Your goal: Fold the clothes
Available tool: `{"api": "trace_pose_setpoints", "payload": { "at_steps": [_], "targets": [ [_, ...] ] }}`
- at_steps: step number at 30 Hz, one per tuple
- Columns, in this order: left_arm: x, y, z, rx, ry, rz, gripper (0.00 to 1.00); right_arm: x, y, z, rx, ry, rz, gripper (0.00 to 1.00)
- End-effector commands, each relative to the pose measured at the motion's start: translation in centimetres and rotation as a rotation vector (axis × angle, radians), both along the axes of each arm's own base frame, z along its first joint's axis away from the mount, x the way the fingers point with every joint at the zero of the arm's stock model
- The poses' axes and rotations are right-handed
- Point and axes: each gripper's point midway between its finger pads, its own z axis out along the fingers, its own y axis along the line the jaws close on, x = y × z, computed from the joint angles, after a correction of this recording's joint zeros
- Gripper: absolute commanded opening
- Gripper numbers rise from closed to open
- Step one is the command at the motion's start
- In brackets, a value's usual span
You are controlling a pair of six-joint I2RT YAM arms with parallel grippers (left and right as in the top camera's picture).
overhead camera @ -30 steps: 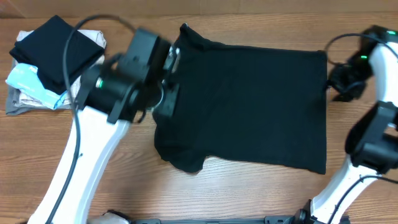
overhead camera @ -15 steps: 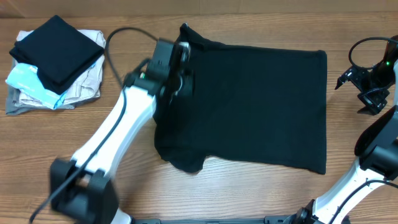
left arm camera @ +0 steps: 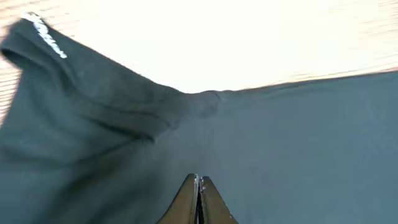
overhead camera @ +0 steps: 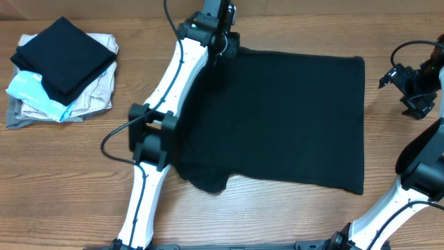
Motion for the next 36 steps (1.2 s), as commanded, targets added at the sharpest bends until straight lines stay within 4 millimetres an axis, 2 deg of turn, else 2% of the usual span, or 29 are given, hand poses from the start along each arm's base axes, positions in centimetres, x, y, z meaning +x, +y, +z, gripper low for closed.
{"api": "trace_pose_setpoints", "payload": {
  "at_steps": [1,6,12,18,22,27,29,31,34,36],
  "targets": [
    [0.6,-0.9,-2.5,0.006,-0.002,-0.038,0.04,1.0,-0.3,1.4,-0.026,-0.062,-0.004,1.0],
    [0.9,-1.3,-4.8,0.022,0.002,-0.049,0.04,1.9,-0.8,1.6,-0.047,-0.103,-0.004,1.0],
    [2.0,-0.1,-7.6,0.098,-0.02,0.0,0.04,2.2,-0.9,1.7,-0.053,-0.114,-0.004,1.0],
    [3.3,-0.8,-9.0,0.081,-0.07,0.003,0.04,2.2,-0.9,1.7,-0.053,-0.114,-0.004,1.0],
    [4.7,-1.4,-8.1,0.052,-0.141,0.006,0.04,2.2,-0.9,1.7,-0.053,-0.114,-0.004,1.0],
    [7.0,-2.4,-4.2,0.034,-0.297,-0.034,0.04,2.2,-0.9,1.7,-0.053,-0.114,-0.004,1.0],
    [7.3,-2.4,-3.5,0.039,-0.323,-0.037,0.05,2.2,-0.9,1.7,-0.053,-0.114,-0.004,1.0],
    [7.7,-2.0,-3.4,0.058,-0.337,-0.015,0.05,2.2,-0.9,1.7,-0.053,-0.114,-0.004,1.0],
    [8.0,-1.0,-4.3,0.105,-0.338,0.024,0.04,2.2,-0.9,1.7,-0.053,-0.114,-0.004,1.0],
    [8.3,-1.1,-4.4,0.106,-0.359,0.014,0.04,2.2,-0.9,1.7,-0.053,-0.114,-0.004,1.0]
  ]
}}
